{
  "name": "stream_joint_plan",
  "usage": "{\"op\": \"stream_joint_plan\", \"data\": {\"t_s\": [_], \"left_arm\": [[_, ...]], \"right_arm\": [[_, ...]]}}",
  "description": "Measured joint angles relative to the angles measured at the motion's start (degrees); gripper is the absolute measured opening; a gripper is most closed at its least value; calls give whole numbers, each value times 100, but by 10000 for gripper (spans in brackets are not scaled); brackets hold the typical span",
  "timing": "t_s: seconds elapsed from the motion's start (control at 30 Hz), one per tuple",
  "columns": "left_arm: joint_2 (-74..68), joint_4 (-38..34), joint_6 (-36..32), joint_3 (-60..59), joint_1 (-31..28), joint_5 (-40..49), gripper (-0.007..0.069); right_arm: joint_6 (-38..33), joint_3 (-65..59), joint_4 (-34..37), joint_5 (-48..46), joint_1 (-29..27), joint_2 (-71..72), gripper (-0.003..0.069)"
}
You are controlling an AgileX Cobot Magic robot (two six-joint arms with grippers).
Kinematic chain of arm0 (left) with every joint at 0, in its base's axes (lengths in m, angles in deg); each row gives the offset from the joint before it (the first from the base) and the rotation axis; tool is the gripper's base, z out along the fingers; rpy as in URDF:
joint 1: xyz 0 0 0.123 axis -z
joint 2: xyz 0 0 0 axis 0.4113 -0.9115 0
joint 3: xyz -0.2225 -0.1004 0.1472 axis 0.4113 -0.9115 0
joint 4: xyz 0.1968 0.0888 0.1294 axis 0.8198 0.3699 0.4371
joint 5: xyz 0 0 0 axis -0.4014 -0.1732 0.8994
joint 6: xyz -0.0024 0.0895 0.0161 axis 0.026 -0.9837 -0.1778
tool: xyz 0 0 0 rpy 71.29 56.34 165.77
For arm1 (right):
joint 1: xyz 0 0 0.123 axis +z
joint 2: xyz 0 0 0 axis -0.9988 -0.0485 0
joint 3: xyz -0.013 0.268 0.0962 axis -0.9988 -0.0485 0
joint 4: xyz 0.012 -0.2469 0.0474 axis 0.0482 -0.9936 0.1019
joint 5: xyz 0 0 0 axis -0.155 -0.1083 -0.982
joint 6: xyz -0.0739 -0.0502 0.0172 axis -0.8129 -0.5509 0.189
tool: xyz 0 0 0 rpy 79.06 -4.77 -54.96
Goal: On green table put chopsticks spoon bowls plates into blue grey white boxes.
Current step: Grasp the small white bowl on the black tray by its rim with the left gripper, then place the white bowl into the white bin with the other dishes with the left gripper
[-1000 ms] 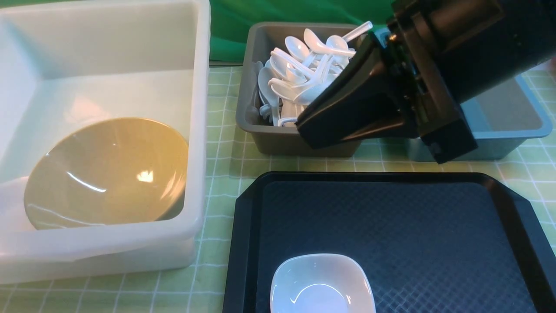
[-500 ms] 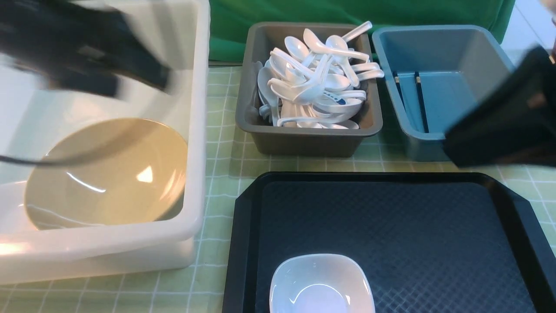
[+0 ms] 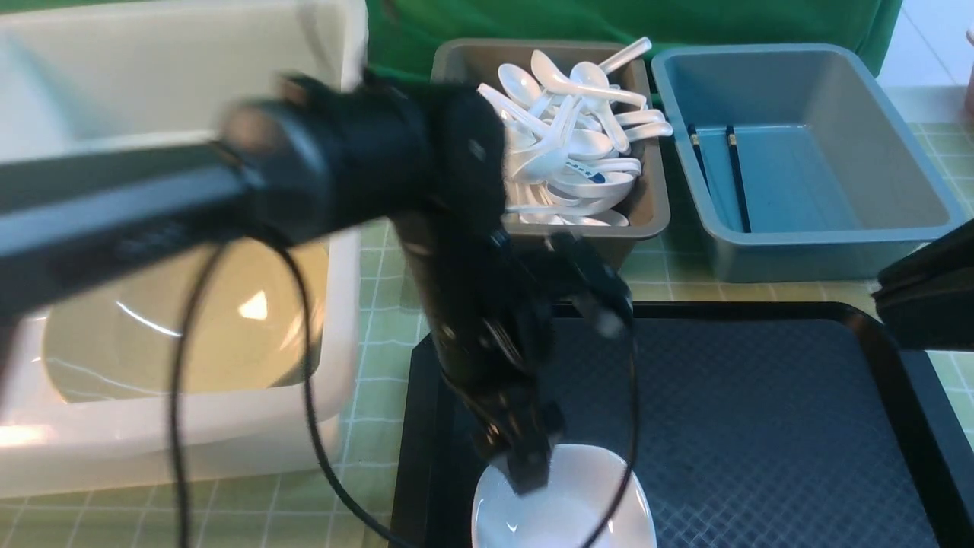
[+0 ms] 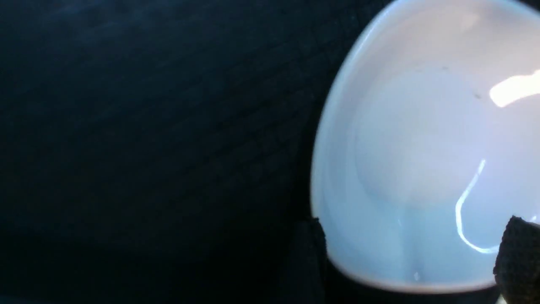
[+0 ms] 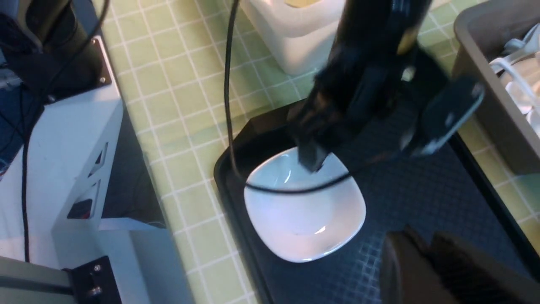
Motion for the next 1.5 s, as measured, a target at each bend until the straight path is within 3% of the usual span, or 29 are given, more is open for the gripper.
{"op": "stream_joint_plan", "data": {"t_s": [0.3,0.37,0.5,0.53,0.57,0.73,0.87,0.93,0.97,1.07,1.2,1.27,1.4,1.5], "left_arm": [[-708,-51,-179,13,41,-670,519],[-716,-71,-295,24,41,-597,477],[-784,-210,-457,13,-48,-140,211],[-784,-219,-459,13,-68,-134,197],[-784,-311,-458,20,-164,-112,98],[-373,-648,-420,107,-522,-10,13],[326,-916,-420,112,-1097,-63,15],[1078,-1177,-283,119,-1760,-58,15],[1215,-1194,-233,119,-1822,-52,15],[2432,-1175,376,150,-3223,14,15],[3471,-594,1332,145,-4972,30,15],[3960,-50,1807,-17,-5886,-70,15],[4312,844,2628,-368,-6679,-397,15],[4214,1234,3069,-498,-6765,-542,15]], "right_arm": [[-267,0,0,-13,0,42,99],[-282,-6,-20,-17,0,42,99],[-302,-6,-67,-17,0,42,101],[-302,-6,-67,-17,0,42,101],[-306,-6,-67,-10,0,42,101],[-326,-6,-67,20,0,42,101],[-445,8,-54,161,0,-9,102],[-505,121,66,279,0,-157,105],[-530,133,66,294,0,-175,106],[-893,286,728,577,0,-573,110],[-1575,286,1633,766,0,-1082,113],[-2275,286,2524,903,33,-1416,117],[-3034,510,3492,942,257,-1906,121],[-3183,746,3570,942,362,-2127,122]]}}
